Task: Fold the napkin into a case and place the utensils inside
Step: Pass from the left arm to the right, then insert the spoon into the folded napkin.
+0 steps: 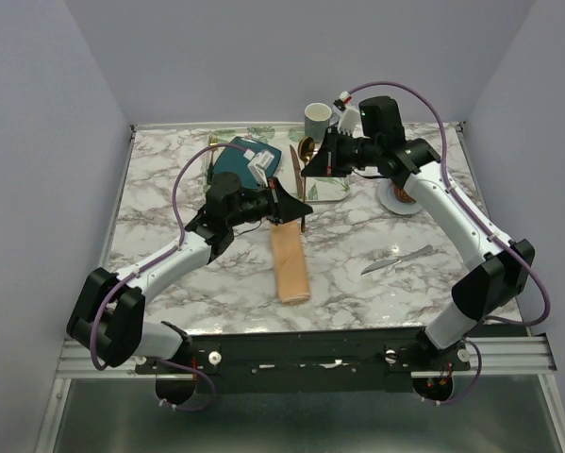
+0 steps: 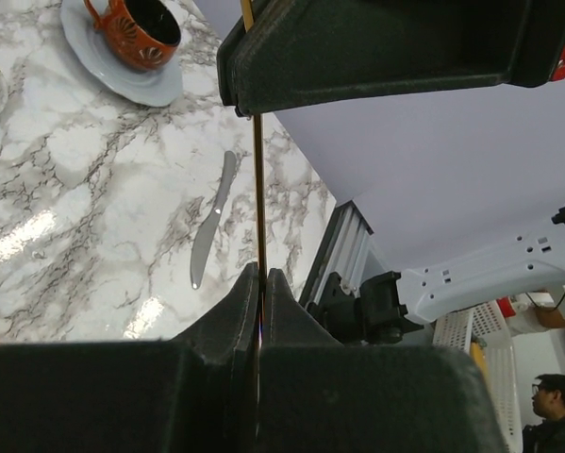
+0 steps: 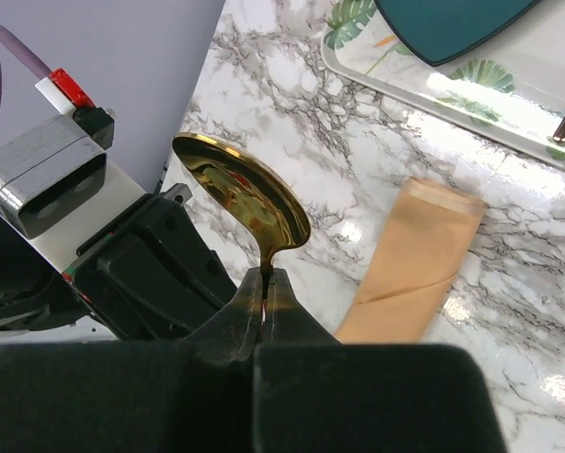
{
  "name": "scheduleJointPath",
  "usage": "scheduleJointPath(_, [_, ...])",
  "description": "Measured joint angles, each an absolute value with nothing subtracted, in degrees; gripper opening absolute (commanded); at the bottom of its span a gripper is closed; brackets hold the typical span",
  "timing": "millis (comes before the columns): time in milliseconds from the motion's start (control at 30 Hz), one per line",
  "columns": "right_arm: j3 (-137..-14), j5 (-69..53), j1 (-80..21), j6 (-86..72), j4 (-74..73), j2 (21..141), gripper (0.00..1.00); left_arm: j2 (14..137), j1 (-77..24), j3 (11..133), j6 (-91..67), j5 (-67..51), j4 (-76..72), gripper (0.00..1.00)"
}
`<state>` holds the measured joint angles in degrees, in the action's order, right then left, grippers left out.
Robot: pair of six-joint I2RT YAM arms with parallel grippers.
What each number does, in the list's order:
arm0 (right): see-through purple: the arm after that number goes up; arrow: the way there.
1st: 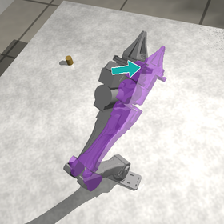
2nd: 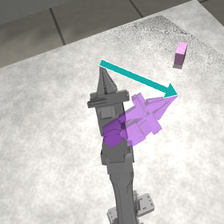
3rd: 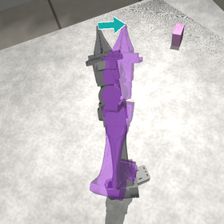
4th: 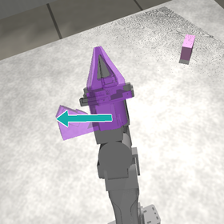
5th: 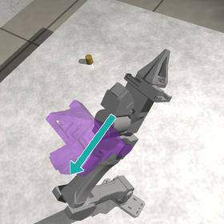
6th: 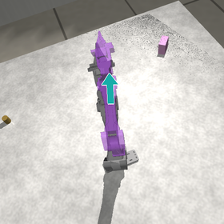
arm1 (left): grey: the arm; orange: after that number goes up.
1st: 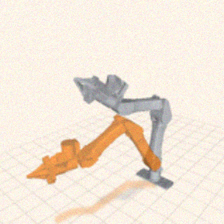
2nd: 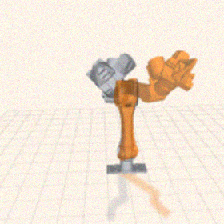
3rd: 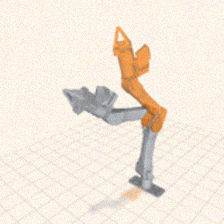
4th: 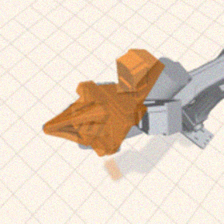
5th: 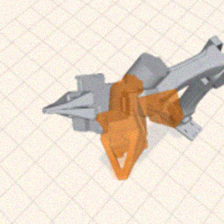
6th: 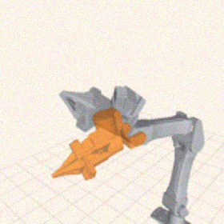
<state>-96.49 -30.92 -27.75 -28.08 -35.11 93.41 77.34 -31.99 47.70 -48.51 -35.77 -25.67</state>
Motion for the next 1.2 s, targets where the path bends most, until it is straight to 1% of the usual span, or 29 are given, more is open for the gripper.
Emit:
scheduleJointPath(33, [-96.5,-30.9,-27.7,-28.1,-35.1,93.5,0.01,77.4,-32.0,47.7,-48.5,-35.6,-25.6,0.3])
scheduleJointPath(67, [-96.6,-30.9,-27.7,-28.1,-35.1,93.7,0.01,77.4,-32.0,47.7,-48.6,-35.4,-25.3,0.46])
scheduleJointPath(133, [-96.8,-30.1,-27.7,-28.1,-35.2,94.1,0.01,77.3,-32.0,47.9,-47.9,-34.7,-24.2,0.57])
scheduleJointPath(167, [-97.1,-29.6,-27.7,-28.1,-35.3,94.3,0.01,77.3,-31.9,48.0,-47.5,-34.2,-22.9,0.69])
scheduleJointPath(267, [-98.7,-27.1,-27.7,-28.1,-35.9,95.7,0.01,76.8,-30.3,47.8,-46.1,-33.4,-19.1,0.82])
scheduleJointPath(300, [-99.3,-26.1,-27.8,-28.1,-36.1,96.3,0.01,76.0,-28.6,47.2,-45.7,-33.0,-17.8,0.85])
scheduleJointPath(333, [-99.5,-25.5,-27.8,-28.1,-36.1,96.7,0.01,75.0,-26.6,46.4,-45.1,-32.7,-16.6,0.9])
scheduleJointPath(367, [-99.7,-24.8,-27.9,-28.1,-36.2,97.3,0.01,74.0,-24.0,45.6,-44.4,-32.5,-15.1,0.99])
scheduleJointPath(500, [-100.0,-24.0,-28.4,-28.1,-36.3,100.3,0.01,70.2,-15.1,42.5,-41.0,-31.9,-10.5,0.99])
scheduleJointPath(733, [-100.2,-25.4,-29.4,-26.6,-36.3,108.9,0.01,68.2,-6.0,38.7,-39.0,-32.8,-7.1,0.99])
scheduleJointPath(900, [-100.2,-26.7,-29.9,-24.6,-36.1,112.5,0.01,67.9,-3.4,37.2,-38.5,-34.1,-6.9,0.99])
scheduleJointPath(1200, [-98.7,-29.2,-32.7,-22.8,-31.6,114.5,0.01,66.4,-2.9,36.4,-37.6,-35.8,-5.3,0.99])
